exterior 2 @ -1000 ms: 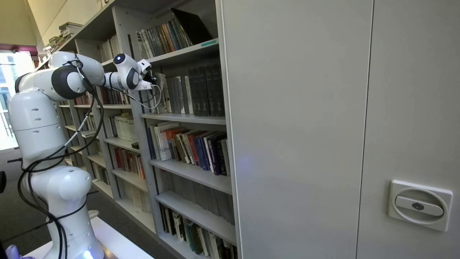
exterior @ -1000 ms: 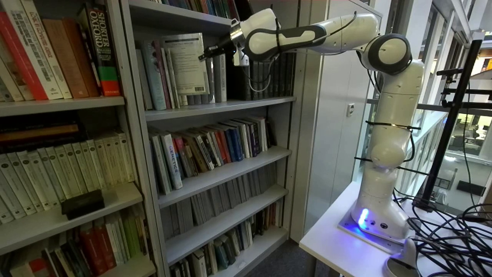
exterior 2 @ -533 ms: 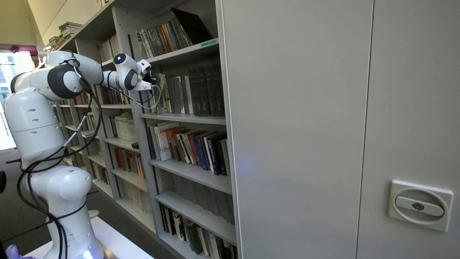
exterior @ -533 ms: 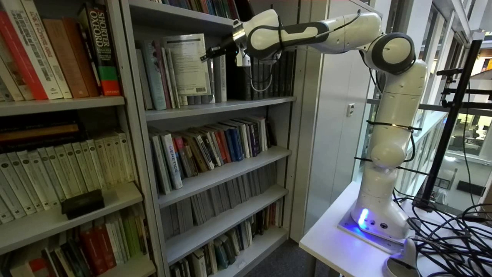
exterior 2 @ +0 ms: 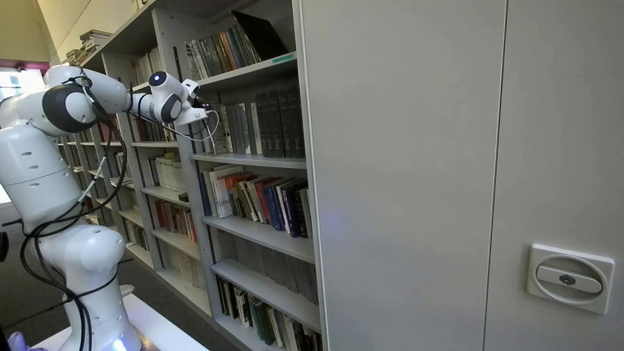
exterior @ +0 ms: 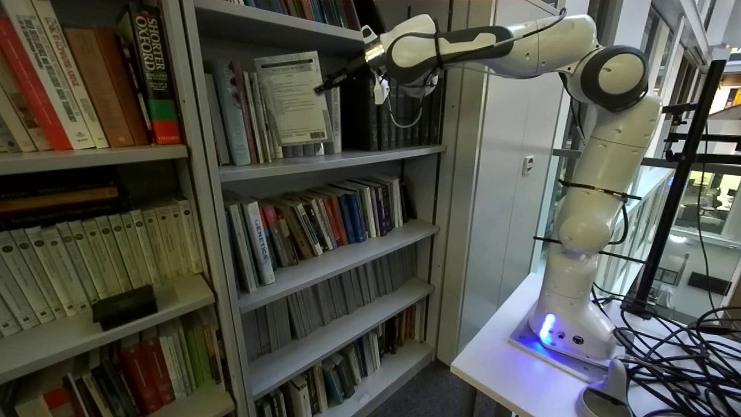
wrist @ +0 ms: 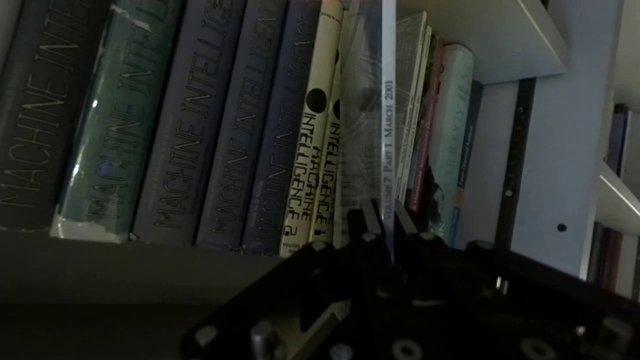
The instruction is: Put the thin white book that is with the grey books with the other thin white books
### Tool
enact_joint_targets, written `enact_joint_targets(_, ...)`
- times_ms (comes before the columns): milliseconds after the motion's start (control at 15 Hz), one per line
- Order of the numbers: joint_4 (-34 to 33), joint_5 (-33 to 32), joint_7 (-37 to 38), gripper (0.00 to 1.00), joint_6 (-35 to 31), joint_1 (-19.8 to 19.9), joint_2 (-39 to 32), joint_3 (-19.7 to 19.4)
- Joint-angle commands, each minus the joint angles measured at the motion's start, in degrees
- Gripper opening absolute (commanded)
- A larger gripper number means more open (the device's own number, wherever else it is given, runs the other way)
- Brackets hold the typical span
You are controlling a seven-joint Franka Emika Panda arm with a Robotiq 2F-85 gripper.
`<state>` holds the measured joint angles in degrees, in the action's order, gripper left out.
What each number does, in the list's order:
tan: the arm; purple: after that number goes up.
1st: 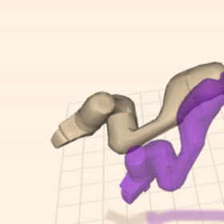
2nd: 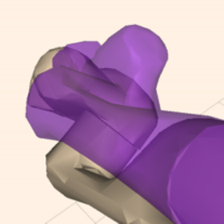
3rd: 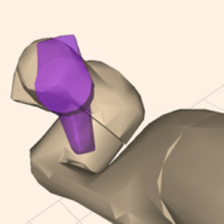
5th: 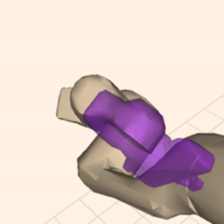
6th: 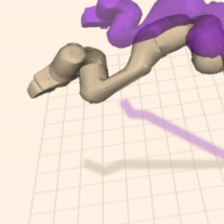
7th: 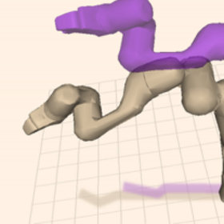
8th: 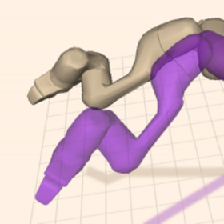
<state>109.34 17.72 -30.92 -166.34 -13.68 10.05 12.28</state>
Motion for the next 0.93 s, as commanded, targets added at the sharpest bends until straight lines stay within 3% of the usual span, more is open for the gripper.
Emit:
enact_joint_targets(0, 4.1, 1.3, -6.0, 0.02, -2.0, -1.0, 4.5, -1.7)
enact_joint_targets(533, 3.5, -1.3, -3.2, 0.02, -2.2, 1.1, 2.2, -0.4)
enact_joint_targets(867, -1.5, 3.7, -2.5, 0.02, -2.2, -0.9, -2.8, -1.1)
